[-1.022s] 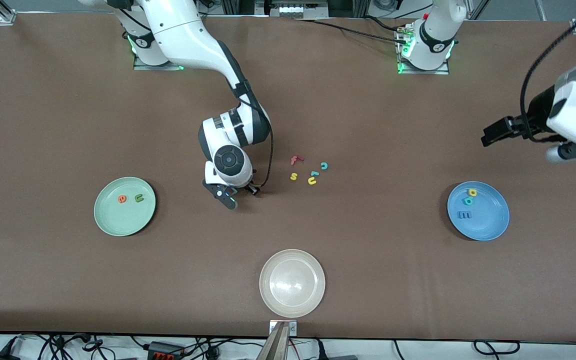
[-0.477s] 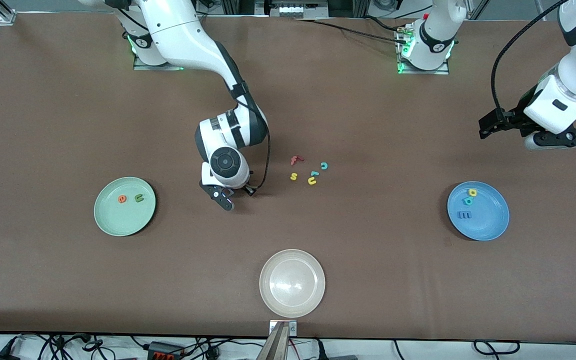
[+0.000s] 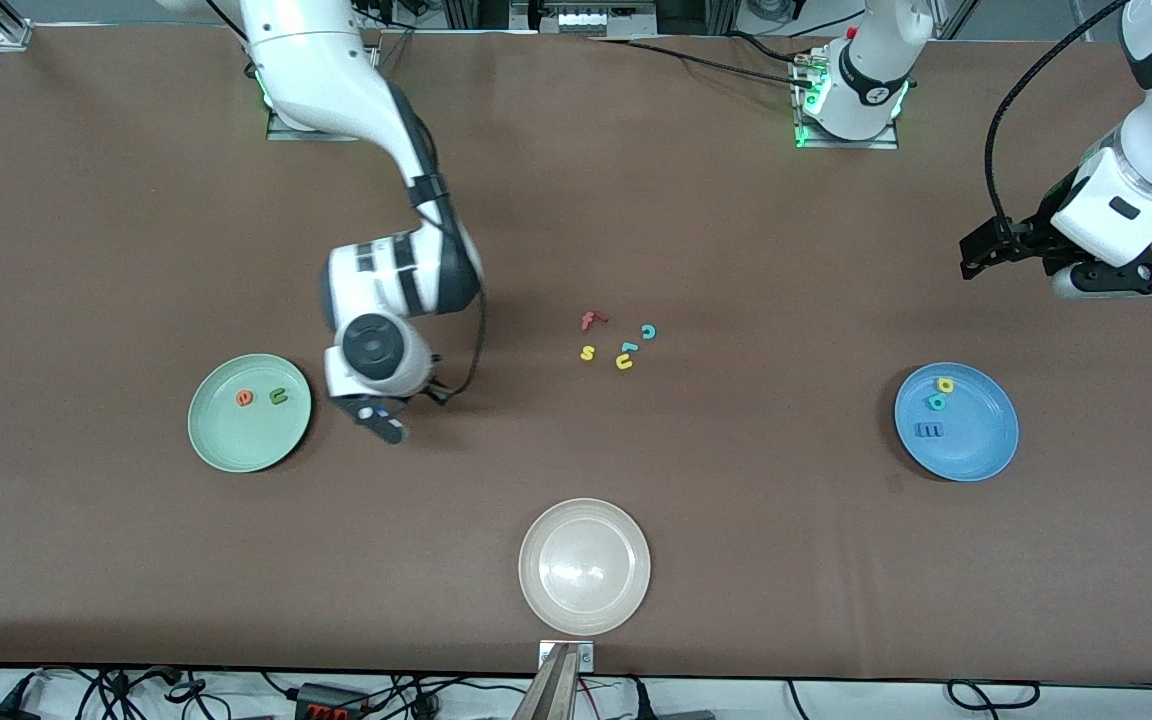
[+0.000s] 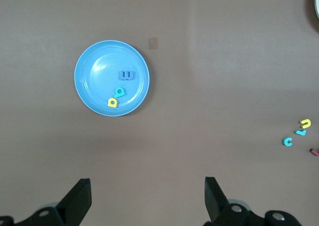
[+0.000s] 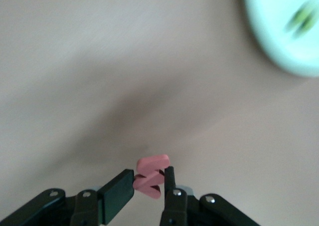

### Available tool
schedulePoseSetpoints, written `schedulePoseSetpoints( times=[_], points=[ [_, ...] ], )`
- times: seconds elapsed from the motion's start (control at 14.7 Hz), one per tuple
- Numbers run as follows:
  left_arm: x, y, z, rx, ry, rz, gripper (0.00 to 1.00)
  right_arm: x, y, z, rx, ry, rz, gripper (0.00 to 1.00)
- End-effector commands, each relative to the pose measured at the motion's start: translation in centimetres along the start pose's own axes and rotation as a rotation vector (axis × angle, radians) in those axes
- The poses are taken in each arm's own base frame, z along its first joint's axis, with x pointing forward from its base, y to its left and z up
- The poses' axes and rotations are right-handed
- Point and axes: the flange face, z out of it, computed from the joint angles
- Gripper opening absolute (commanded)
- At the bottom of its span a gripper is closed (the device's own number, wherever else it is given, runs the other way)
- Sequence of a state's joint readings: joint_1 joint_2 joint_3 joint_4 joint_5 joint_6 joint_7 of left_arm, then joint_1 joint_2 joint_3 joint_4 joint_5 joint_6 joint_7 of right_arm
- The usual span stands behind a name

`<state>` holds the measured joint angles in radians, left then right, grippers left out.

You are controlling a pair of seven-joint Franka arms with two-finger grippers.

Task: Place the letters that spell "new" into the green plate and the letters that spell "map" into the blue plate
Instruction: 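Carry the pink w to the green plate and release it with the right gripper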

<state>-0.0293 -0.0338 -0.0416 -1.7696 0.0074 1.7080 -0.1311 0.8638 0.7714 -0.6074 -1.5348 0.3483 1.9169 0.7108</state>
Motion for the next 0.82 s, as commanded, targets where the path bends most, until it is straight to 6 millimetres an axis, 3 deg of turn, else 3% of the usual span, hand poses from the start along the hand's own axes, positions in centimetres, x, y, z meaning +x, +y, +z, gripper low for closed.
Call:
schedulePoseSetpoints(
  times=[0.0, 0.2, 0.61, 0.75],
  points=[
    [0.1, -0.1, -0.5, 0.013, -0.006, 0.023, 1.0, 6.5, 8.2, 1.1, -0.023, -0.074, -0.142, 0.0],
    [0.0, -0.1, -0.4, 0.014, -0.018, 0.023, 1.0, 11.4, 15.0, 3.5, -0.01, -0.121, -0.247, 0.0],
    [-0.2, -0.1, -0.3, 0.017, -0.036, 0.023, 1.0, 16.0, 19.2, 5.1, 0.03, -0.05, -0.316, 0.01],
    [-0.2, 0.0, -0.3, 0.018, -0.038, 0.025, 1.0, 15.8, 17.5, 5.6, 0.069, -0.018, -0.315, 0.01]
  ],
)
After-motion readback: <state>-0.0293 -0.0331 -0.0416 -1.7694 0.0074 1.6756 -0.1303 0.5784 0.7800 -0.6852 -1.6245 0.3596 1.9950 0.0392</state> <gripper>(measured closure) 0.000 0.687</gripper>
